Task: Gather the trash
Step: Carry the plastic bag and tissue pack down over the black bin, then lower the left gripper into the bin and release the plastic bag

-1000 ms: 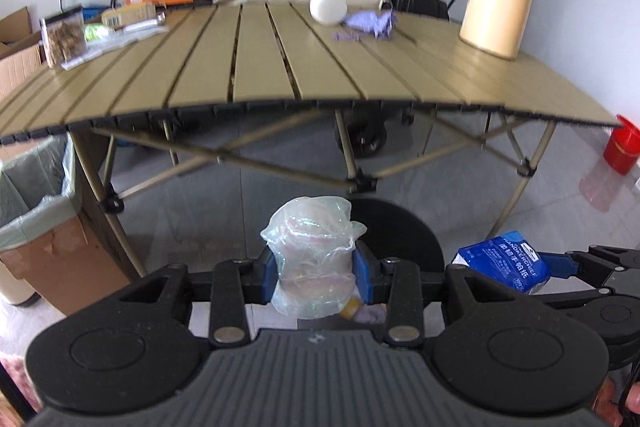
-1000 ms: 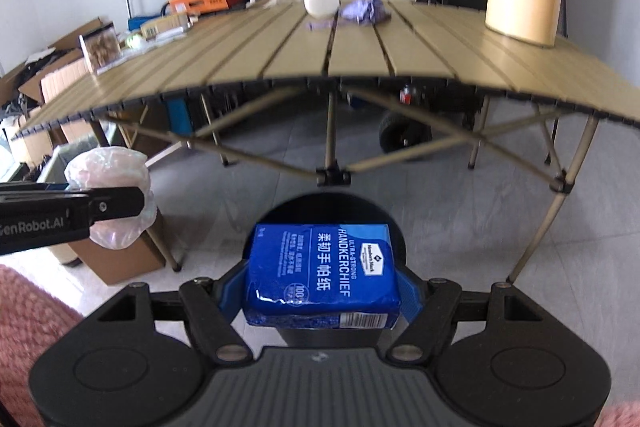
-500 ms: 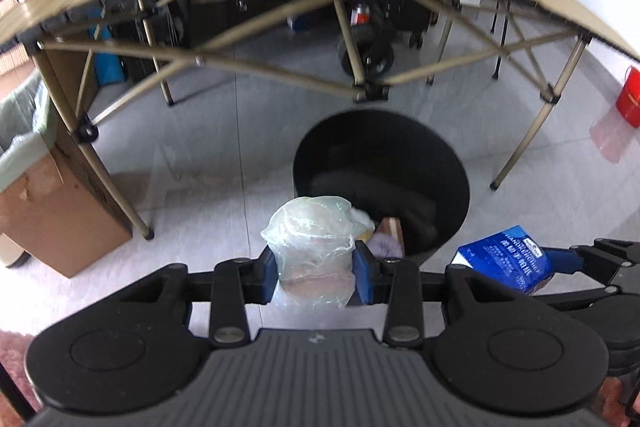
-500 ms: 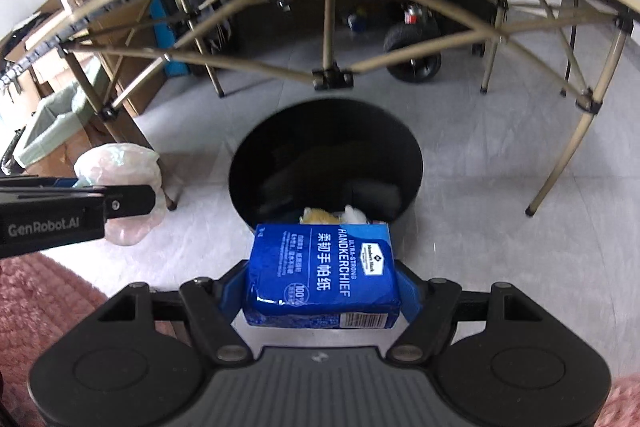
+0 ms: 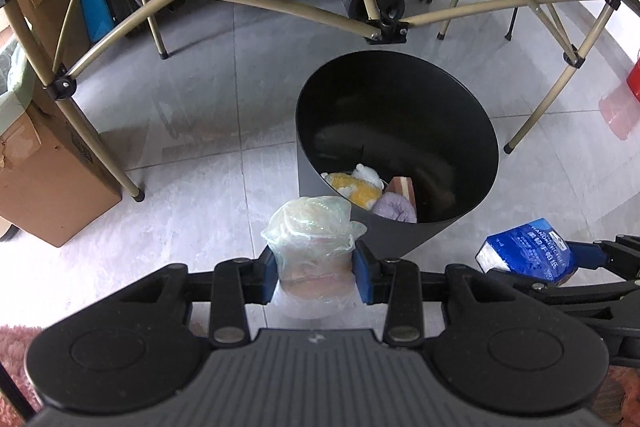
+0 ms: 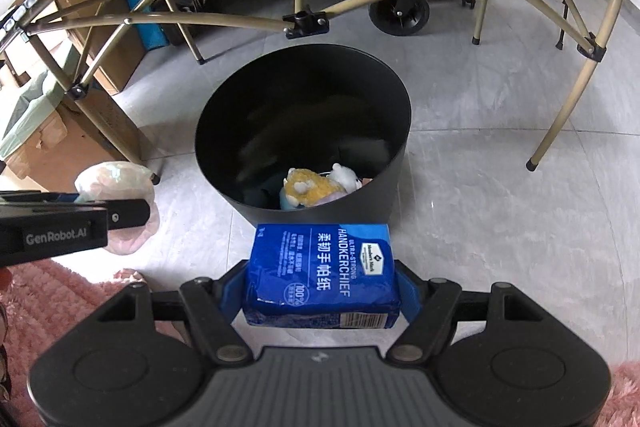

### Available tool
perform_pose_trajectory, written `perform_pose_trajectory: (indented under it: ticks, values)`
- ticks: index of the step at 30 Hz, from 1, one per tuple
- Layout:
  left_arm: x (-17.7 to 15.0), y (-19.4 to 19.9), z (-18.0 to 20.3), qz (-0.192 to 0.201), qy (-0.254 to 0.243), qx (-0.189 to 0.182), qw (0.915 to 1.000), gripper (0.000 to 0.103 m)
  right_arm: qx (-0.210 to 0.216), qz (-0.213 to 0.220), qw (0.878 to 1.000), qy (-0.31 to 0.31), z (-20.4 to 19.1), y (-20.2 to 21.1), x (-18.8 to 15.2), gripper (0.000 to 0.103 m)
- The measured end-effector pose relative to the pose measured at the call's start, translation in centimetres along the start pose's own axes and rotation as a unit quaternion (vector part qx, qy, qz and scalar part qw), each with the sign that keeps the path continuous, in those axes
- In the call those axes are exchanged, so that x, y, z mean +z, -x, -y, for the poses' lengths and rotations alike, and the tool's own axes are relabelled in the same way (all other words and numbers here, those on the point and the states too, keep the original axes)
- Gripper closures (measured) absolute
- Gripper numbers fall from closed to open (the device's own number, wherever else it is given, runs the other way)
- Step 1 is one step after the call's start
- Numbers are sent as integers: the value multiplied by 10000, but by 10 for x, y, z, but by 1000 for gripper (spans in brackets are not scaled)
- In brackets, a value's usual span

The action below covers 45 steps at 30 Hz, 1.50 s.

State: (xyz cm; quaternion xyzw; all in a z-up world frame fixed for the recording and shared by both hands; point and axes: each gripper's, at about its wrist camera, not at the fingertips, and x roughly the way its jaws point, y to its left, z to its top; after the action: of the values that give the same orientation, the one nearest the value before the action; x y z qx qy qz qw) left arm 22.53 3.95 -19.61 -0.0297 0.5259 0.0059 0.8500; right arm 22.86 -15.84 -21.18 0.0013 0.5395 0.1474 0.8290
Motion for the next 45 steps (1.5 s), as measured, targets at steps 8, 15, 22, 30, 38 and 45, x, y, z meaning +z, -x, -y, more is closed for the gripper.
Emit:
perform_pose_trajectory:
  ticks: [8, 15, 22, 30, 38, 45]
  values:
    - [4, -6, 7, -90, -69, 9, 9999, 65, -80, -12, 9998, -192, 12, -3, 3, 31]
    - [9, -8, 16, -79, -160, 22, 9998, 65, -154, 46, 9993, -338, 26, -3, 7, 31]
    - [25, -7, 36, 97, -356, -56, 9993, 65, -461, 435, 9976, -285, 36, 10, 21, 31]
    - [49, -18, 59, 209, -412, -60, 9989, 65, -688, 615, 9950, -385, 53, 13, 41, 31]
    - [76, -37, 77, 282, -302, -18, 9991, 65, -873, 863, 9898, -724, 80, 17, 68, 31]
    - [90, -58, 84, 181, -142, -1, 9997, 65, -895, 911, 9867, -1011, 103, 13, 86, 31]
